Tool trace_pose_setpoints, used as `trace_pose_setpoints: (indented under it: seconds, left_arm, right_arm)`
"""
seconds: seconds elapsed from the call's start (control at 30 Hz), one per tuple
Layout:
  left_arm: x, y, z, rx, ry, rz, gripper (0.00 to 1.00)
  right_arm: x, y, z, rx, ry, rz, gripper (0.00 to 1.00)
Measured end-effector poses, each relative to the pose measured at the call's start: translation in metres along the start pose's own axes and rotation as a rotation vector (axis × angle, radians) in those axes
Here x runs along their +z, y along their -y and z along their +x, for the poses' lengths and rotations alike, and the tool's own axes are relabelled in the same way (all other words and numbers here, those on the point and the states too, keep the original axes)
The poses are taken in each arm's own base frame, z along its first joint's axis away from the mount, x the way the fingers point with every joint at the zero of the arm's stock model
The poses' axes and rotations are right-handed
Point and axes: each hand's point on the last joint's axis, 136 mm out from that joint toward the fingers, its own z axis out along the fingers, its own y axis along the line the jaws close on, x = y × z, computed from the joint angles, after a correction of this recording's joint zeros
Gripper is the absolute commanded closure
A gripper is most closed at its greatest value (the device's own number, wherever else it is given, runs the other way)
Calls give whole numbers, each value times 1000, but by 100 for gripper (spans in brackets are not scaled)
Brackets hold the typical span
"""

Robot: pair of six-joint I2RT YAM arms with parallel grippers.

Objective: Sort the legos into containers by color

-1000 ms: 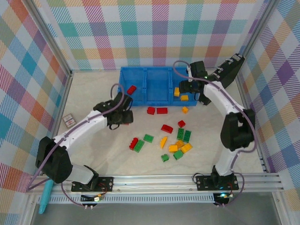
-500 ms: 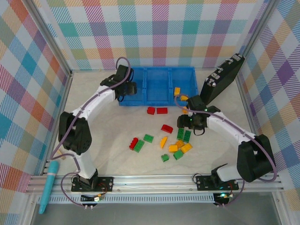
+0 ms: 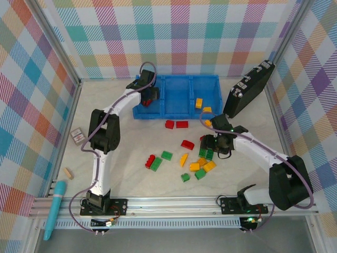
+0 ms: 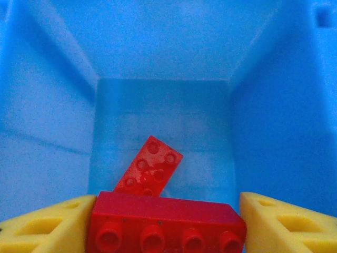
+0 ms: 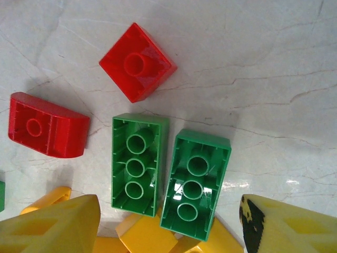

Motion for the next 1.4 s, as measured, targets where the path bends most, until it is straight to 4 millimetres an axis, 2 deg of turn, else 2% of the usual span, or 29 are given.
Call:
trace_pose_setpoints:
  seconds: [0.13, 0.3, 0.7, 0.83, 0.9, 1.0, 1.2, 1.3, 1.4]
  left_arm:
    - [11, -3, -9, 0, 11, -6, 29]
    - [12, -1, -19, 2, 33, 0, 23]
    - [11, 2, -19, 13, 31, 17, 19]
    - [5, 2, -22, 19, 39, 22, 19]
    - [-4, 2, -25, 21, 46, 27, 18]
    - [-29, 1, -39, 24, 84, 41, 18]
    - [-91, -5, -67, 18, 185, 63, 17]
    - [-112, -10, -67, 19, 202, 67, 17]
    - [-124, -17, -53, 25, 190, 64, 16]
  right_arm:
    - [3, 4, 5, 13, -10, 8, 31]
    - [6, 5, 5, 27, -10, 12, 38]
    - [29, 15, 17, 57, -70, 57, 45]
    - [31, 15, 17, 57, -73, 62, 49]
    - [34, 16, 15, 57, -74, 69, 52]
    - [44, 21, 19, 61, -99, 96, 57]
    - [45, 23, 19, 62, -98, 111, 66]
    - [44, 23, 18, 59, -94, 111, 69]
    - [41, 23, 17, 45, -96, 117, 71]
